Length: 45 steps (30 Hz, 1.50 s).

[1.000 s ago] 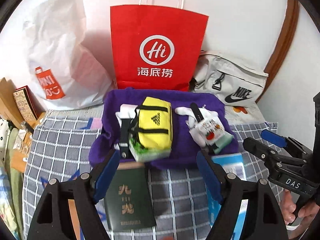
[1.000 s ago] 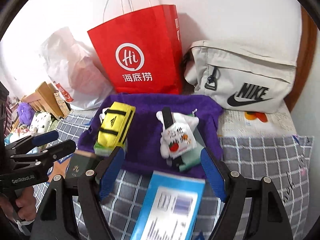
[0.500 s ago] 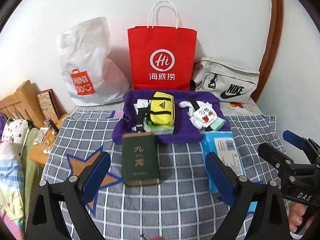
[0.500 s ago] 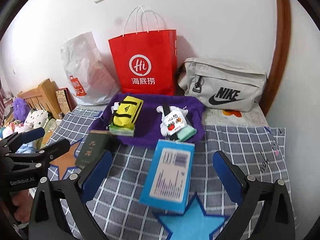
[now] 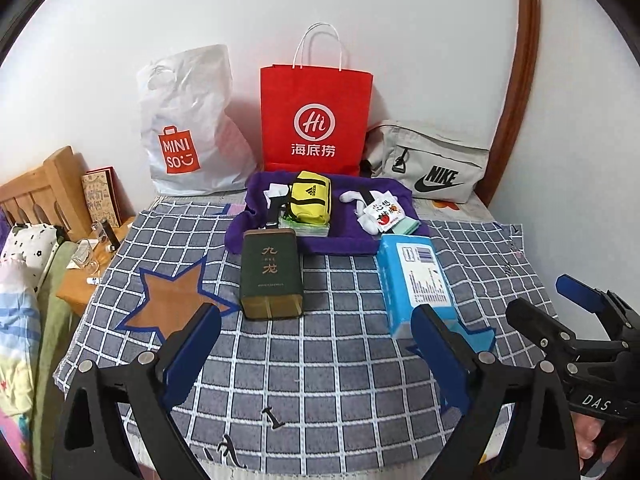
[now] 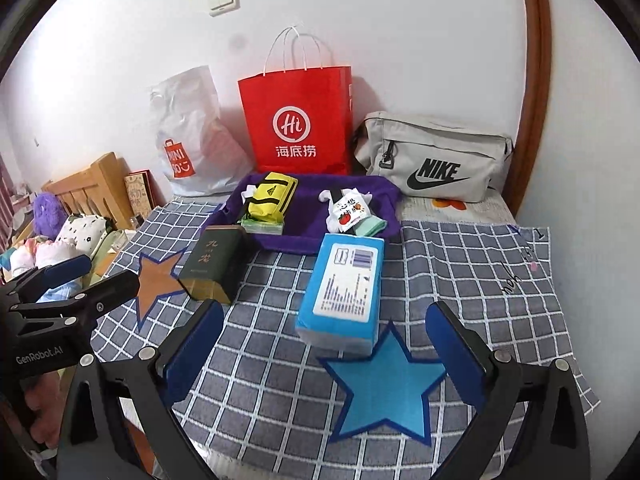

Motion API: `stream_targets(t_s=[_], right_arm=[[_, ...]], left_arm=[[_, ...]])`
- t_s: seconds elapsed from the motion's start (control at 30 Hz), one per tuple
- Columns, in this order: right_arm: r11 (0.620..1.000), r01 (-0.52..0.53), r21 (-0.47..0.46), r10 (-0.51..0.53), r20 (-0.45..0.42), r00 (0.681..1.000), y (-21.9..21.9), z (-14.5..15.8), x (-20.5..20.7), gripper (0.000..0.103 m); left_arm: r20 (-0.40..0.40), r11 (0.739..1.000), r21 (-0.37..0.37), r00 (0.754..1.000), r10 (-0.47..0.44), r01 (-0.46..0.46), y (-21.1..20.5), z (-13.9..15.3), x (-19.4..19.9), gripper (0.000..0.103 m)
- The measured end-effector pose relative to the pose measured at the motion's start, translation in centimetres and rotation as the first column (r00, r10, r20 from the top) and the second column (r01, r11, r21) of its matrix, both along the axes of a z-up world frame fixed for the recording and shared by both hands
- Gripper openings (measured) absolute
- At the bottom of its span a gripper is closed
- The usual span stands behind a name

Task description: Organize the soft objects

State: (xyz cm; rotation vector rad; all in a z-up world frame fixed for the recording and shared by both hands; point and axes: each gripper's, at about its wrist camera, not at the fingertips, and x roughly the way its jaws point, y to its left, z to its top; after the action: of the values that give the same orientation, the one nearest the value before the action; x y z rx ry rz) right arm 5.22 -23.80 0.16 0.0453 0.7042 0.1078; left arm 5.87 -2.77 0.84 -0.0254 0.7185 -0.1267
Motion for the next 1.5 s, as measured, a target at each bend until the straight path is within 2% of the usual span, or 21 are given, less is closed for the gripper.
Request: stream_targets(t_s=[0.5, 1.5], right_arm=[[1.0, -0.006, -0.001, 0.007, 0.038, 0.999, -0.1, 0.8, -3.1, 0.1], [1.0, -0.008, -0.001, 0.008, 0.051, 0.999, 0.2, 1.3, -4.0, 0.1]], left_arm=[[0.048, 1.0, 0.01, 0.999, 0.004, -0.004, -0.6, 0.9, -2.9, 0.096], [0.053, 1.0, 0.011, 0.999, 0.004, -0.005, -0.6, 1.1, -3.3, 0.096]])
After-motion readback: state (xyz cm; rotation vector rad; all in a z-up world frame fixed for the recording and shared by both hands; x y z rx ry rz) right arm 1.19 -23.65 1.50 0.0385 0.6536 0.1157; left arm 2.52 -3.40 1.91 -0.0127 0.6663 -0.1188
